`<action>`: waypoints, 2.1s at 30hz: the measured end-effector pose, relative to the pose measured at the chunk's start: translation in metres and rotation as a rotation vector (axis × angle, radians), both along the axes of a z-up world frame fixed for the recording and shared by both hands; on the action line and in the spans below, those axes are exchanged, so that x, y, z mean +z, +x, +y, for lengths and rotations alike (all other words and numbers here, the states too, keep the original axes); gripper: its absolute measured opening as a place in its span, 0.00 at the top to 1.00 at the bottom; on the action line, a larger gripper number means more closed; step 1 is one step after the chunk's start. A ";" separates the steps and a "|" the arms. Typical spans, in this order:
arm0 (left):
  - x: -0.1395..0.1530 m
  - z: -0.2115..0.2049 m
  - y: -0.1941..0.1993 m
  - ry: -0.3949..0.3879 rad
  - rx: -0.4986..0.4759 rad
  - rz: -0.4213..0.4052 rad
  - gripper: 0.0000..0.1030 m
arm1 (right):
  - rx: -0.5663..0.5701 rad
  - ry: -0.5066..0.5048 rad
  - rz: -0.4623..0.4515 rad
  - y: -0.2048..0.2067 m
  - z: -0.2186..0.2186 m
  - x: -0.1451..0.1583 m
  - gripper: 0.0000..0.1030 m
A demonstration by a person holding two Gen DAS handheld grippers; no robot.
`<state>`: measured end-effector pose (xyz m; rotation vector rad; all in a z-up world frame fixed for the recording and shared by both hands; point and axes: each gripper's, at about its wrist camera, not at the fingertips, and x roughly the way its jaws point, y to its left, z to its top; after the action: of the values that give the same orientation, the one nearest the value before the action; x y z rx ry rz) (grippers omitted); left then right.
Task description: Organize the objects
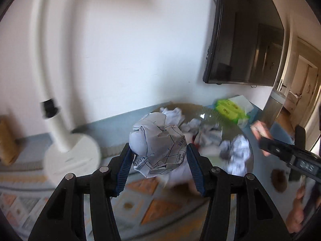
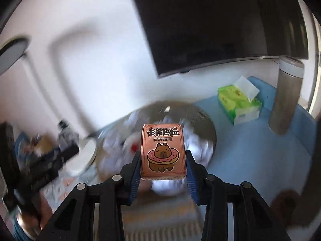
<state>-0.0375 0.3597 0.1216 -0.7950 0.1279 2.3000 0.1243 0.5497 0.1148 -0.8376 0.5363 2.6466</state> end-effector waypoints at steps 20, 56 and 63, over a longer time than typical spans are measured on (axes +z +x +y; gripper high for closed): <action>-0.009 -0.051 -0.015 0.029 -0.004 -0.098 0.20 | 0.083 -0.015 -0.041 -0.052 -0.010 -0.001 0.51; -0.125 -0.302 0.078 -0.256 0.503 -0.243 0.00 | 0.297 0.171 -0.365 -0.014 -0.268 -0.138 0.00; -0.125 -0.301 0.078 -0.253 0.501 -0.241 0.00 | 0.285 0.178 -0.338 -0.010 -0.270 -0.139 0.00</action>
<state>0.0404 0.0588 -0.0037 -1.3543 0.1219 2.6564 0.1139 0.2795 -0.0238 -1.3525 0.0995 2.6584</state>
